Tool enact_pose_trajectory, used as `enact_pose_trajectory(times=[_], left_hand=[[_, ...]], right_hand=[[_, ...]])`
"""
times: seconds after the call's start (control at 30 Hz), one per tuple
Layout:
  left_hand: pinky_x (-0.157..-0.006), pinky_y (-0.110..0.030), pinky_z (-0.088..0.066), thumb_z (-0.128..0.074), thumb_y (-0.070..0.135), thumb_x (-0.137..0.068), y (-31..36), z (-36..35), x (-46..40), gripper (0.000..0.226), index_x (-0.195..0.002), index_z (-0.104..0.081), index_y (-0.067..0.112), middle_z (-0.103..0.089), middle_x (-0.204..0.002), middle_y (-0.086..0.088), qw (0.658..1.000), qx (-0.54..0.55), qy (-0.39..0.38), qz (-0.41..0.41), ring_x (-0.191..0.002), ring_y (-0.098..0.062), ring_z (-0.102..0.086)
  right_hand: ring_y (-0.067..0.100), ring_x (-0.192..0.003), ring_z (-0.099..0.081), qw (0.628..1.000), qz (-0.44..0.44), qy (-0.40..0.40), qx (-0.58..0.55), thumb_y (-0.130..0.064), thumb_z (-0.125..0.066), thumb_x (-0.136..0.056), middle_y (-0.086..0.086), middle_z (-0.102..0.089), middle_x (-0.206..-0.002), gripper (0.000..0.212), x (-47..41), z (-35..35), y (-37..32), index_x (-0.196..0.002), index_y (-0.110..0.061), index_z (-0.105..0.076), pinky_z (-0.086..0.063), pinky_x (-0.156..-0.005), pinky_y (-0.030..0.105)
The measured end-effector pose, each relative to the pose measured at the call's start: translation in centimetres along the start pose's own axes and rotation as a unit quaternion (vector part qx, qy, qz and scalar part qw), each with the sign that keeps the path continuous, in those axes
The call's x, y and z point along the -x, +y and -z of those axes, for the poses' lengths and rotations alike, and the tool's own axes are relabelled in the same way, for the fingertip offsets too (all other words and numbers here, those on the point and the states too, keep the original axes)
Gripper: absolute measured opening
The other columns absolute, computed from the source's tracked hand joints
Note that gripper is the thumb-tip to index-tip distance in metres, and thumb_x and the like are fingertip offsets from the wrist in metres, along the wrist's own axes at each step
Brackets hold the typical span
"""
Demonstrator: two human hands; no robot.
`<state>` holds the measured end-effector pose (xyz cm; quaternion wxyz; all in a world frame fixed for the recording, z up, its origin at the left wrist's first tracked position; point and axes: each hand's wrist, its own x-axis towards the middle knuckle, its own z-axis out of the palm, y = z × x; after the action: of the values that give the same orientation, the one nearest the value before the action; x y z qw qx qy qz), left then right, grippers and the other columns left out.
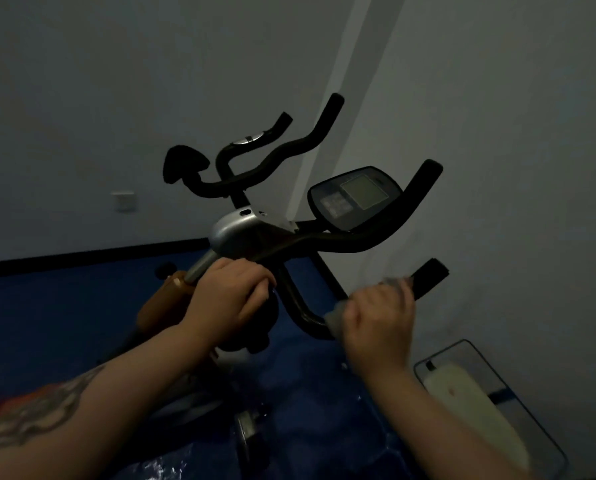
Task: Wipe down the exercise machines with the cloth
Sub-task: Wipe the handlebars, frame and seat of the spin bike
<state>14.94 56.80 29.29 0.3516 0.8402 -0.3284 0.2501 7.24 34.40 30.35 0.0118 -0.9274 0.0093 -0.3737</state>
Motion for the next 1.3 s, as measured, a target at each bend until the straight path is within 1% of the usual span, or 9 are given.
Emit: enact_pose_trajectory(times=[0.27, 0.43, 0.63, 0.8, 0.93, 1.03, 1.13, 1.23, 1.3], left_hand=[[-0.069, -0.028, -0.039, -0.040, 0.026, -0.092, -0.3, -0.1, 0.8, 0.028, -0.090, -0.068, 0.019, -0.064, -0.082, 0.006, 0.996, 0.043, 0.030, 0.065, -0.078, -0.008, -0.053], [-0.071, -0.024, -0.040, -0.044, 0.025, -0.090, -0.4, -0.2, 0.9, 0.025, -0.088, -0.068, 0.019, -0.064, -0.082, 0.007, 0.994, 0.062, 0.050, 0.077, -0.079, -0.007, -0.055], [-0.069, -0.035, -0.047, -0.045, 0.026, -0.091, -0.7, -0.2, 0.9, 0.025, -0.090, -0.069, 0.017, -0.065, -0.083, 0.004, 0.993, 0.085, 0.032, 0.077, -0.078, -0.014, -0.058], [-0.067, -0.030, -0.043, -0.048, 0.023, -0.090, -1.0, -0.3, 0.8, 0.021, -0.088, -0.068, 0.017, -0.065, -0.080, 0.004, 0.994, 0.087, 0.036, 0.057, -0.074, -0.012, -0.056], [-0.061, -0.035, -0.044, -0.051, 0.023, -0.090, -1.5, -0.6, 0.6, 0.020, -0.084, -0.068, 0.016, -0.064, -0.076, 0.003, 0.995, 0.073, 0.050, 0.040, -0.070, -0.015, -0.055], [-0.056, -0.036, -0.044, -0.051, 0.025, -0.090, -1.4, -0.6, 0.4, 0.020, -0.082, -0.067, 0.016, -0.062, -0.074, 0.003, 0.998, 0.054, 0.039, 0.022, -0.067, -0.015, -0.053], [-0.056, -0.033, -0.040, -0.048, 0.028, -0.090, -1.7, -0.5, 0.2, 0.021, -0.083, -0.066, 0.019, -0.061, -0.075, 0.004, 1.000, -0.019, 0.001, -0.022, -0.068, -0.017, -0.054], [-0.059, -0.032, -0.041, -0.045, 0.032, -0.090, -1.8, -0.4, -0.3, 0.026, -0.083, -0.066, 0.021, -0.062, -0.077, 0.004, 0.989, -0.103, -0.036, -0.097, -0.070, -0.017, -0.055], [-0.060, -0.033, -0.042, -0.043, 0.031, -0.091, -1.8, -0.3, -0.7, 0.028, -0.080, -0.065, 0.020, -0.061, -0.076, 0.003, 0.983, -0.118, -0.048, -0.132, -0.069, -0.018, -0.056]], right_hand=[[0.027, -0.079, -0.057, 0.983, 0.161, -0.073, 0.058, -0.033, -0.045, -0.092, 0.004, -0.060, -0.079, 0.028, 0.0, 1.0, 2.1, -0.082, -0.014, -0.063, -0.039, -0.097, 0.042], [0.027, -0.086, -0.055, 0.996, 0.004, -0.052, 0.076, -0.027, -0.037, -0.093, 0.007, -0.059, -0.085, 0.032, 1.5, 0.0, -0.9, -0.087, -0.011, -0.064, -0.033, -0.106, 0.050], [0.022, -0.048, -0.048, 0.969, 0.150, -0.138, 0.136, -0.010, -0.052, -0.082, 0.001, -0.050, -0.059, 0.022, -0.9, -1.0, -3.9, -0.062, -0.016, -0.054, -0.039, -0.060, 0.033], [0.022, -0.071, -0.054, 0.971, 0.135, -0.153, 0.124, -0.030, -0.040, -0.095, -0.002, -0.055, -0.071, 0.028, 0.3, 2.1, -1.0, -0.076, -0.020, -0.057, -0.044, -0.093, 0.044], [0.023, -0.042, -0.046, 0.967, 0.108, -0.169, 0.161, -0.009, -0.066, -0.067, 0.002, -0.048, -0.054, 0.011, -0.7, -1.1, -5.7, -0.063, -0.014, -0.056, -0.035, -0.054, 0.030], [0.021, -0.029, -0.038, 0.959, 0.103, -0.176, 0.199, -0.006, -0.078, -0.045, 0.004, -0.049, -0.051, 0.026, -2.1, -2.0, -6.8, -0.066, -0.010, -0.063, -0.016, -0.047, 0.023], [0.025, -0.033, -0.045, 0.960, 0.169, -0.173, 0.139, -0.018, -0.077, -0.066, 0.006, -0.052, -0.053, 0.016, -2.3, 0.0, -4.2, -0.072, -0.010, -0.065, -0.027, -0.043, 0.025], [0.026, -0.070, -0.061, 0.957, 0.203, -0.173, 0.111, -0.032, -0.046, -0.091, 0.004, -0.064, -0.075, 0.027, -2.3, 3.2, 2.1, -0.082, -0.014, -0.064, -0.050, -0.075, 0.038], [0.025, -0.094, -0.062, 0.965, 0.156, -0.165, 0.131, -0.035, -0.044, -0.091, 0.005, -0.067, -0.097, 0.033, -2.4, 4.8, 4.8, -0.099, -0.012, -0.067, -0.040, -0.100, 0.040]])
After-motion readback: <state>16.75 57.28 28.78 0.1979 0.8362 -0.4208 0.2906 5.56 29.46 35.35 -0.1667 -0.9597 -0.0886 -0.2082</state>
